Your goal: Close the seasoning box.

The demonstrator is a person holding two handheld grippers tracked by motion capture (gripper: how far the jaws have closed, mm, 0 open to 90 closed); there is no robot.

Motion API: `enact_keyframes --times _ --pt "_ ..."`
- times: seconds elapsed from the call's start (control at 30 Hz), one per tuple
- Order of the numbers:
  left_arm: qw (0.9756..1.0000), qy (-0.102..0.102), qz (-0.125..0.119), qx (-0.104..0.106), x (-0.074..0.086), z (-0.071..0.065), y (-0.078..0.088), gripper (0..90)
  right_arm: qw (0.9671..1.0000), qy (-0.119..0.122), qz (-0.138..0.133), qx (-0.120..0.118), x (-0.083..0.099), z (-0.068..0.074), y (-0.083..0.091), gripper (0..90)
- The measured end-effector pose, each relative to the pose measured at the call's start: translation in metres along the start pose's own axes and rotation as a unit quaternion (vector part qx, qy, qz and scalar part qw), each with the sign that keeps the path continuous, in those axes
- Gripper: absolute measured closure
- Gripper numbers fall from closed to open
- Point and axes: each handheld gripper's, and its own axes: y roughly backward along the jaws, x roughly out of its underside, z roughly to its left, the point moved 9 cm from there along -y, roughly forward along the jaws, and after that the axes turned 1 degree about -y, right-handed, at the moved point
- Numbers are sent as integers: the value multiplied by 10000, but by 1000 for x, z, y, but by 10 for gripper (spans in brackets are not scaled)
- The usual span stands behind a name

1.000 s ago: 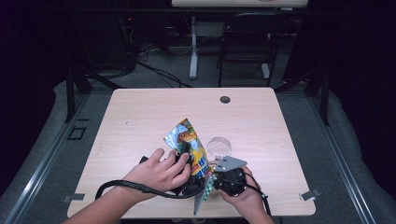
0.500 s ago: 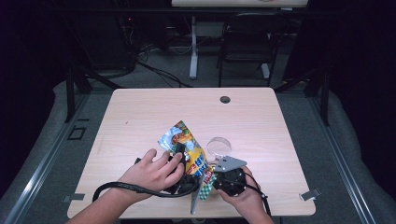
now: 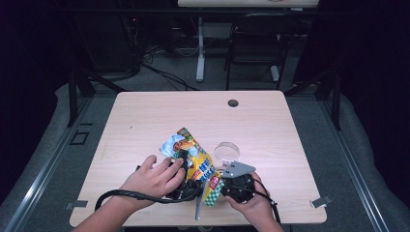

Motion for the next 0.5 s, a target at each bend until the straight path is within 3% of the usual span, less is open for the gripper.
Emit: enact_keyframes --times 0.23,0.5 --pt "9997 171 3 186 3 -7 -2 847 10000 -7 -28 12 -1 1 -1 713" --pt "9991 346 -39 223 5 -11 -4 847 10000 3 -23 -1 -1 0 -1 713"
